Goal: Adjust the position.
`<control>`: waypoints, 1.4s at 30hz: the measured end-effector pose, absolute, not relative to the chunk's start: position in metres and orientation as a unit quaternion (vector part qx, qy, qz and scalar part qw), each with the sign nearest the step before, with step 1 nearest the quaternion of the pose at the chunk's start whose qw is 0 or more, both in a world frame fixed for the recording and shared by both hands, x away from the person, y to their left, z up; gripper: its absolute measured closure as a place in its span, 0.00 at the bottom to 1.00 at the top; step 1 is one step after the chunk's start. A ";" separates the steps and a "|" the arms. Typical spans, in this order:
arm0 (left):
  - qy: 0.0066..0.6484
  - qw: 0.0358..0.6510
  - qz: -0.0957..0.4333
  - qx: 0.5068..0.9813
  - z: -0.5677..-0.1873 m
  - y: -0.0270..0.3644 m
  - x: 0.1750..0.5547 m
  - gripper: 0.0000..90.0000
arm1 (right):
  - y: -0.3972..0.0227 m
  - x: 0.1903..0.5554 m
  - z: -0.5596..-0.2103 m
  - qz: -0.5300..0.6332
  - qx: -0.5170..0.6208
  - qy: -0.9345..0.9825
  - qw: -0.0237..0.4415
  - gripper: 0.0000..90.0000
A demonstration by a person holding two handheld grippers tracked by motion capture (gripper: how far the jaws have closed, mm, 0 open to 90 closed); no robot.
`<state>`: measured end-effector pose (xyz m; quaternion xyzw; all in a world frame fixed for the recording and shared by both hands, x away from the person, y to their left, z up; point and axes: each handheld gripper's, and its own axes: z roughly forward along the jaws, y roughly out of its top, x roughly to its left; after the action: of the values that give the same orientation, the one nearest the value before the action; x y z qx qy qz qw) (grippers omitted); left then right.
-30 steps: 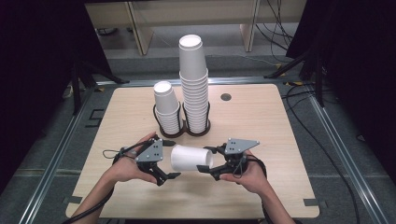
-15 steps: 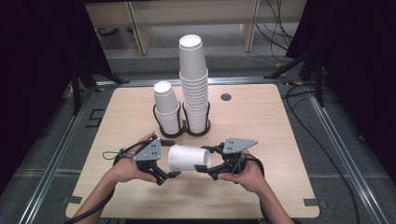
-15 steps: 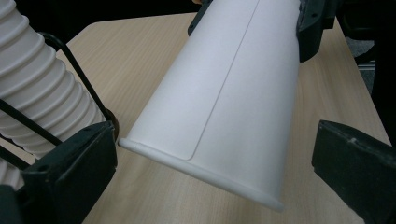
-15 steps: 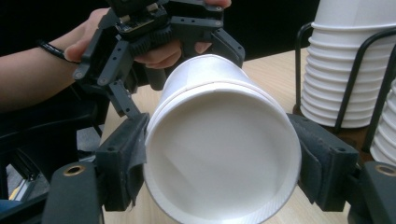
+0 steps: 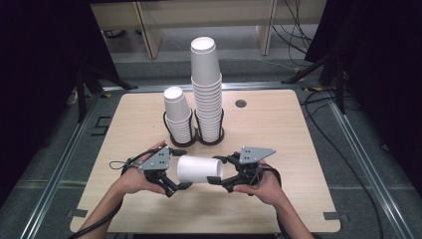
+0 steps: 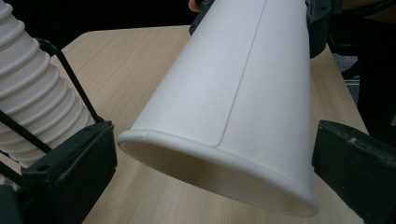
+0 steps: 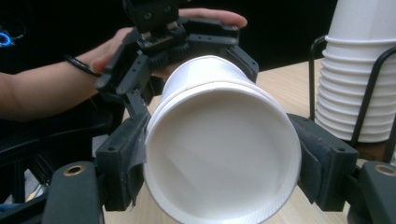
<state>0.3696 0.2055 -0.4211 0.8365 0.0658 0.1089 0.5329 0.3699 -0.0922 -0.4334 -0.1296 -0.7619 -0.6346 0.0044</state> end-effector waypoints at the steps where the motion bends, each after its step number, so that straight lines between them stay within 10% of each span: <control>1: 0.065 0.531 0.109 0.838 -0.421 0.206 0.370 0.00 | -0.092 0.371 -0.434 -0.642 -0.122 -0.757 -0.002 0.30; 42: 0.043 0.532 0.108 0.839 -0.418 0.212 0.370 0.12 | -0.092 0.373 -0.436 -0.635 -0.125 -0.761 0.030 0.29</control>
<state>0.3695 0.2121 -0.4180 0.8385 0.0428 0.1084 0.5323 0.3729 -0.0921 -0.4360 -0.1247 -0.7614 -0.6355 0.0295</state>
